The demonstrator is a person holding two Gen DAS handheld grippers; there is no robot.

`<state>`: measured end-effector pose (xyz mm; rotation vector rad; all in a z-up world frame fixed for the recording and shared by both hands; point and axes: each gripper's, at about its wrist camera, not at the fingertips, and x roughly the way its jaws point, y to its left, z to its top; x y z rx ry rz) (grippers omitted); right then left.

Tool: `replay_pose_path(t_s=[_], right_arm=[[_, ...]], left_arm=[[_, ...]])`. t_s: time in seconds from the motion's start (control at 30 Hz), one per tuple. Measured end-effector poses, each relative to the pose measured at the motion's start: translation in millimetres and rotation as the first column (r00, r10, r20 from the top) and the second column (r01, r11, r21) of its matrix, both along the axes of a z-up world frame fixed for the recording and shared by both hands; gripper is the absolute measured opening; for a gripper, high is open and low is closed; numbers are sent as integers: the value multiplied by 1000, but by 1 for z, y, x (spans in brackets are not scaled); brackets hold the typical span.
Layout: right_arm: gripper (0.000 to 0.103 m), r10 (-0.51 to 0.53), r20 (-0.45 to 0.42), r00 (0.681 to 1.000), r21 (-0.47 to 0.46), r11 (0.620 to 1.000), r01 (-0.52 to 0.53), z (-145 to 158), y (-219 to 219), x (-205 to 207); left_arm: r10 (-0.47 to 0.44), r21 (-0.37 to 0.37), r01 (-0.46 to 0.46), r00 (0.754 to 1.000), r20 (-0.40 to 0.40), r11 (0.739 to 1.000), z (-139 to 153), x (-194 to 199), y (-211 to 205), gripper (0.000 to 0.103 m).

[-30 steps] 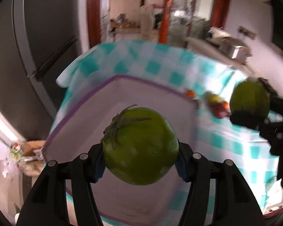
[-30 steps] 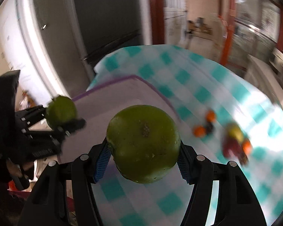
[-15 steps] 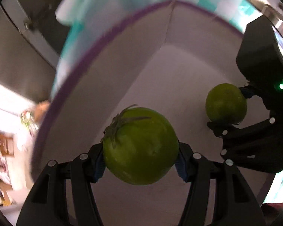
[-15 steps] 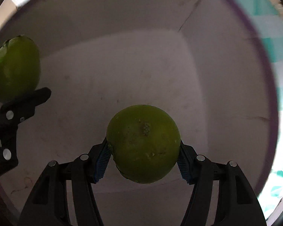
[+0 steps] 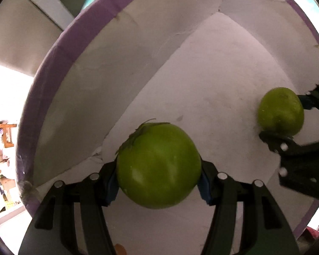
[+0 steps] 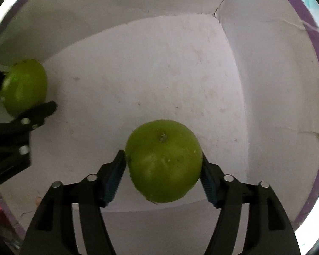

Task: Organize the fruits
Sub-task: 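Carry both green apples over the purple box and lower them inside, then open both grippers to release the green apples into the box, then move both grippers back toward the remaining fruits on the cloth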

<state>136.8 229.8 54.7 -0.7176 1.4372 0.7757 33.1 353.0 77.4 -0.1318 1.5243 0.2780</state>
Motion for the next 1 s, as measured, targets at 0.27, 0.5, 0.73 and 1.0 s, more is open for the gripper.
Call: replay_pose_path(t_s=[0.27, 0.5, 0.73, 1.0], right_arm=[[88, 27, 41, 999, 16, 1000, -27, 17, 13, -7], [88, -55, 56, 997, 18, 998, 54, 27, -26, 2], [88, -223, 230, 947, 384, 915, 122, 134, -113, -16], [99, -662, 343, 666, 791, 586, 175, 212, -313, -119]], left_arm=[[-11, 33, 9, 999, 39, 999, 12, -3, 16, 61], [-86, 106, 72, 987, 137, 992, 35, -3, -2, 94], [-84, 295, -69, 876, 475, 953, 121, -43, -52, 101], [-218, 329, -48, 659, 720, 943, 198, -78, -162, 101]])
